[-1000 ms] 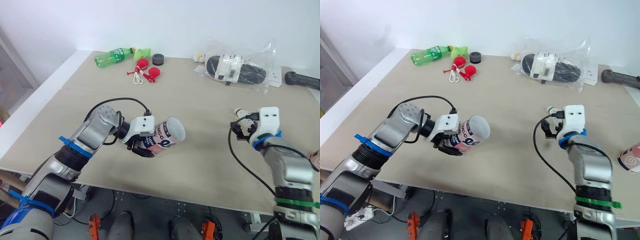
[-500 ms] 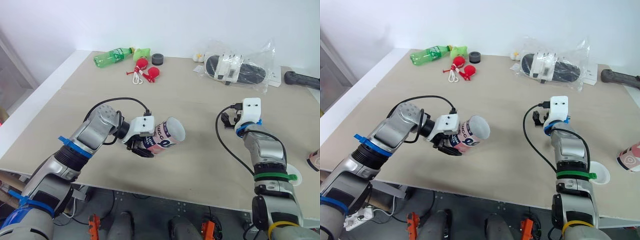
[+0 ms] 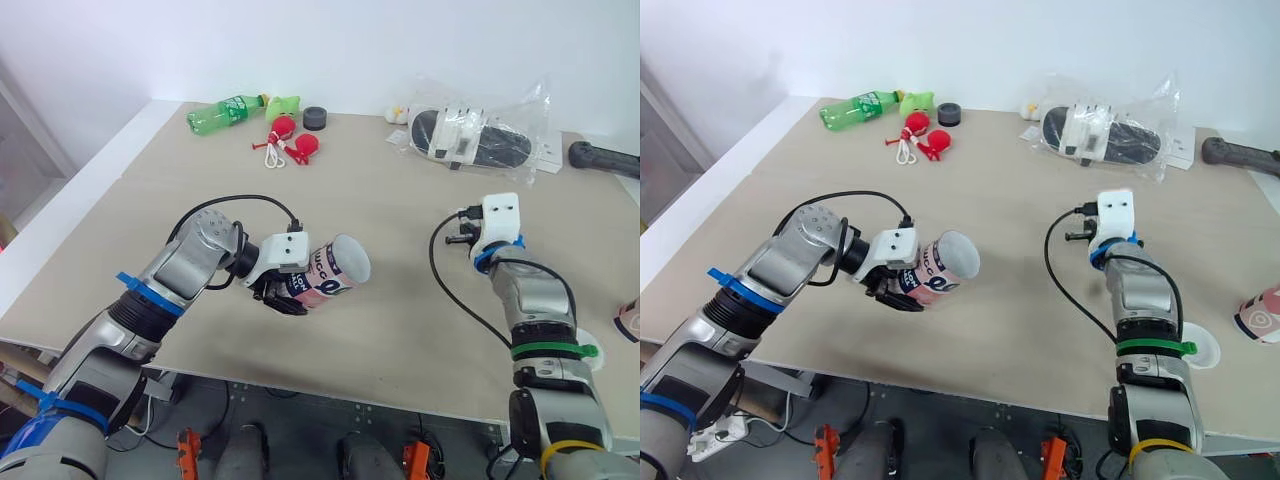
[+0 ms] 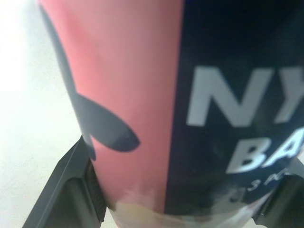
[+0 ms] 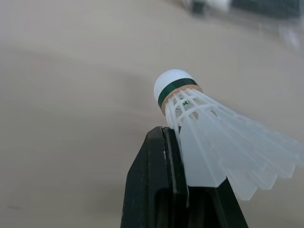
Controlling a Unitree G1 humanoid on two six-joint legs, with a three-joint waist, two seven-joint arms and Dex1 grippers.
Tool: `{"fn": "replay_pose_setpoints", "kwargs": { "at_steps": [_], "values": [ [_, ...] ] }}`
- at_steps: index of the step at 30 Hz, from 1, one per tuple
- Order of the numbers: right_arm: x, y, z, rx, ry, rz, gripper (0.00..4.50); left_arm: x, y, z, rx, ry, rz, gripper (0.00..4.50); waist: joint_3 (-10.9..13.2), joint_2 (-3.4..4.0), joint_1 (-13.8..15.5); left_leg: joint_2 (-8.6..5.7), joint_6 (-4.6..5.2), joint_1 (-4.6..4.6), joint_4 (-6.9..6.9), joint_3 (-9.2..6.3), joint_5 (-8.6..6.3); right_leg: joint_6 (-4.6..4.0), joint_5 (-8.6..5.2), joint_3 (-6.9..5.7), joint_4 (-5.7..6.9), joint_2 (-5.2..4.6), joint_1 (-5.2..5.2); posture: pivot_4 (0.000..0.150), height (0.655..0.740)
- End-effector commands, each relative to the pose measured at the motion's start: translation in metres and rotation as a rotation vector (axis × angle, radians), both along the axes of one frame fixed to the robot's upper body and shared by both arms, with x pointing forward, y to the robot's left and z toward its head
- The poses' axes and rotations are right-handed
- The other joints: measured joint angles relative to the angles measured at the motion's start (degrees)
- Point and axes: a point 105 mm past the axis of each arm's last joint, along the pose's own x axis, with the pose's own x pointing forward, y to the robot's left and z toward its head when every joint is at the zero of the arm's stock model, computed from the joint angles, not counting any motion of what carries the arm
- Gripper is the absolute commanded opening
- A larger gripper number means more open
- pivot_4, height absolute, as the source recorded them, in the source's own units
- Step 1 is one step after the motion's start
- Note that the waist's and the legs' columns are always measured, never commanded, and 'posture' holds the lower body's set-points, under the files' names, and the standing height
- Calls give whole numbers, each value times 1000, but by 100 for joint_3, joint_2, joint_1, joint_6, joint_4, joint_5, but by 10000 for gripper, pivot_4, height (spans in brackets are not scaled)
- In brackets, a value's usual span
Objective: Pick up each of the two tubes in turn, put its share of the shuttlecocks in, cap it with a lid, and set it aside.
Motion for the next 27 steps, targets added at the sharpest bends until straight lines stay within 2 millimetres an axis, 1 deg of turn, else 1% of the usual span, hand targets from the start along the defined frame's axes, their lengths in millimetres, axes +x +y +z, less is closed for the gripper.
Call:
{"fn": "replay_pose_setpoints", "kwargs": {
  "at_steps": [1, 2, 4, 5, 6, 8, 11, 13, 14, 16, 19, 25, 27],
  "values": [
    [-17, 35, 57, -79, -134, 260, 569, 0, -3, -1, 8, -3, -2, 29557, 1, 1, 1, 0, 0, 0, 0, 0, 0, 1, -1, 0, -1, 1, 1, 1500, 7400],
    [-28, 50, 68, -128, -141, 379, 569, 0, -3, -1, 8, -3, -2, 29557, 1, 1, 7, -1, 0, -1, 0, 0, 0, 3, -2, 0, -1, 0, 0, 1500, 7400],
    [-53, 76, 79, -215, -123, 586, 569, 0, -3, -1, 8, -2, -2, 29557, 2, 3, 13, -1, 0, -1, 0, -1, 0, 11, -8, -1, -1, 0, 0, 1500, 7400],
    [-71, 90, 88, -269, -115, 716, 569, 0, -3, -1, 8, -1, -3, 29557, 2, 3, 18, 0, 0, -2, -1, -1, -1, 30, -20, -1, -2, 0, 0, 1500, 7400],
    [-91, 103, 97, -328, -99, 841, 569, 0, -3, -1, 9, -1, -3, 29557, 5, 7, 27, 0, 0, -2, -1, -2, -1, 30, -21, -2, -2, 0, 0, 1500, 7400],
    [-117, 118, 106, -426, -58, 994, 569, 1, -4, -1, 9, 0, -4, 29557, 8, 11, 37, 1, -1, -3, -2, -4, -2, 30, -23, -4, -3, -1, 0, 1500, 7400],
    [-134, 129, 106, -521, 1, 1093, 569, 1, -5, -1, 7, -1, -5, 29557, 2, -3, 31, 4, -2, 2, 0, -4, -3, 26, -24, -6, -4, 0, 4, 1500, 7400],
    [-143, 138, 102, -569, 28, 1148, 569, 1, -5, -1, 6, -1, -6, 29557, 3, -7, 39, 4, -2, 4, 4, -3, -2, 18, -25, -7, -4, -4, 5, 1500, 7400],
    [-146, 143, 100, -574, 33, 1178, 569, 1, -6, -1, 5, -1, -5, 29557, 3, -7, 38, 6, -2, 4, 5, -2, -2, 5, -31, -7, -4, -4, 5, 1500, 7400],
    [-150, 152, 97, -563, 33, 1209, 569, 1, -6, 0, 3, -2, -5, 29557, 3, -6, 39, 5, -2, 4, 7, 3, -2, 6, -30, -2, -4, -6, 3, 1500, 7400],
    [-149, 154, 88, -613, 62, 1216, 569, 1, -6, 0, -2, -1, -3, 29557, 3, -7, 58, 4, -2, 0, 7, 2, -2, 26, -21, -3, -4, -7, 2, 1500, 7400],
    [-153, 166, 84, -554, 58, 1275, 569, 1, -7, 0, -5, 1, 0, 29557, 3, -7, 75, 4, -3, -6, 5, -2, -2, 23, -24, -9, -4, -6, -3, 1500, 7400],
    [-153, 167, 84, -546, 58, 1281, 7067, 1, -7, 0, -6, 1, 0, 29557, 3, -7, 78, 4, -2, -6, 5, -2, -2, 23, -24, -9, -4, -6, -3, 1500, 7400]
  ]
}}
